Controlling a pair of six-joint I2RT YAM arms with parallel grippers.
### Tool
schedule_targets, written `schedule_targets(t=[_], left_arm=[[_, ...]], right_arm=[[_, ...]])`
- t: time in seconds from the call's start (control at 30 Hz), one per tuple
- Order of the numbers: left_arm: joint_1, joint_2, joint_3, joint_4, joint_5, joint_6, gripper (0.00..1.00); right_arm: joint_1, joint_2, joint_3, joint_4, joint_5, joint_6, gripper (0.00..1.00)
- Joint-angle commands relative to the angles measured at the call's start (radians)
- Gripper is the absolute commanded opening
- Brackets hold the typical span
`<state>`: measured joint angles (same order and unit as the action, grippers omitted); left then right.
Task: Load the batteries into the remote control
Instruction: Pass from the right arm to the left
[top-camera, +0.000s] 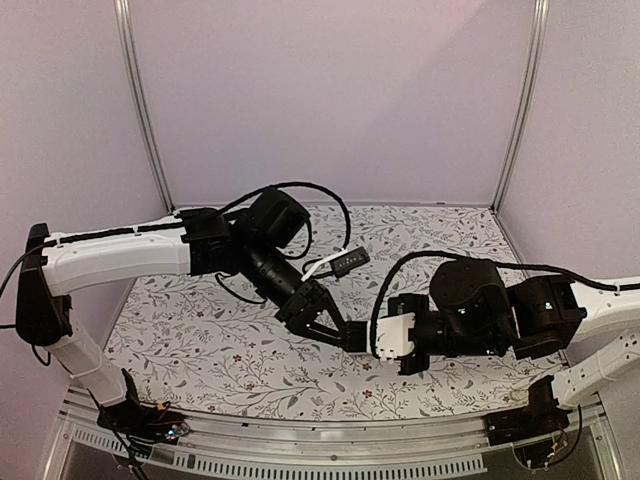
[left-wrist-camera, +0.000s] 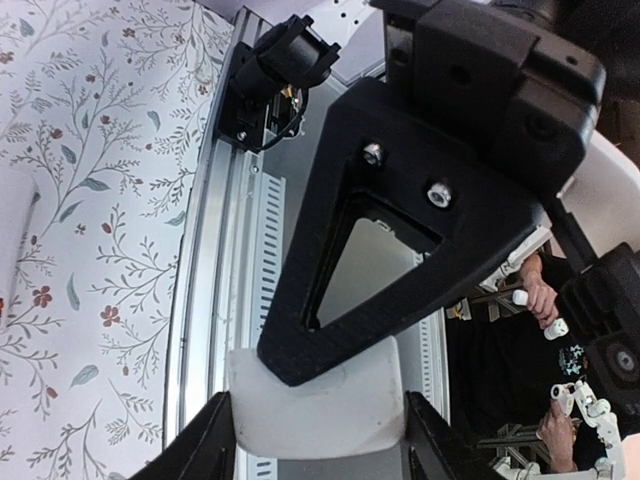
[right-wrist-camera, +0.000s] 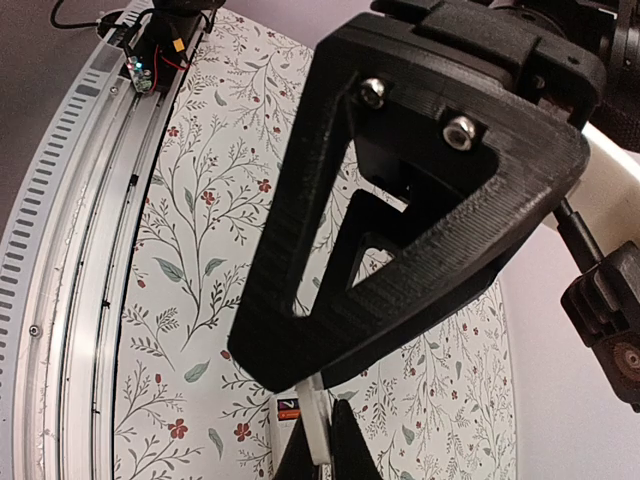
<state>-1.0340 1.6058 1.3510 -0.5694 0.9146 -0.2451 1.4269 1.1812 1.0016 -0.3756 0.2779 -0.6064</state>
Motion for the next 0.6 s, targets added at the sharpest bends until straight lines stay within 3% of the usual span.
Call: schedule_targets(t=[0.0,0.13,0.17,0.27,0.43,0.57], left_arm=[[-0.014,0.016,0.028,-0.047,0.022,0.027,0.50],[-0.014,0.017,0.029,-0.050,0.022,0.038,0.43],[-0.014,0.015,0.030,-0.050,0.019,0.042,0.41],[-0.012,0.000,0.021,-0.041,-0.016,0.069,0.37],[0.005,-0.045,-0.020,0.030,-0.080,0.083,0.33],[0.014,-0.098,-0.073,0.088,-0.240,0.122,0.33]], right_arm=[[0.010,0.001,0.013,0.013,0.025,-0.007,0.00],[0.010,0.002,0.012,0.013,0.034,-0.012,0.00],[0.010,0.003,0.012,0.013,0.037,-0.012,0.04],[0.010,0.002,0.006,0.020,0.050,-0.010,0.31],[0.010,-0.017,-0.023,0.043,0.102,0.014,0.63],[0.010,-0.075,-0.067,0.081,0.187,0.083,0.89]])
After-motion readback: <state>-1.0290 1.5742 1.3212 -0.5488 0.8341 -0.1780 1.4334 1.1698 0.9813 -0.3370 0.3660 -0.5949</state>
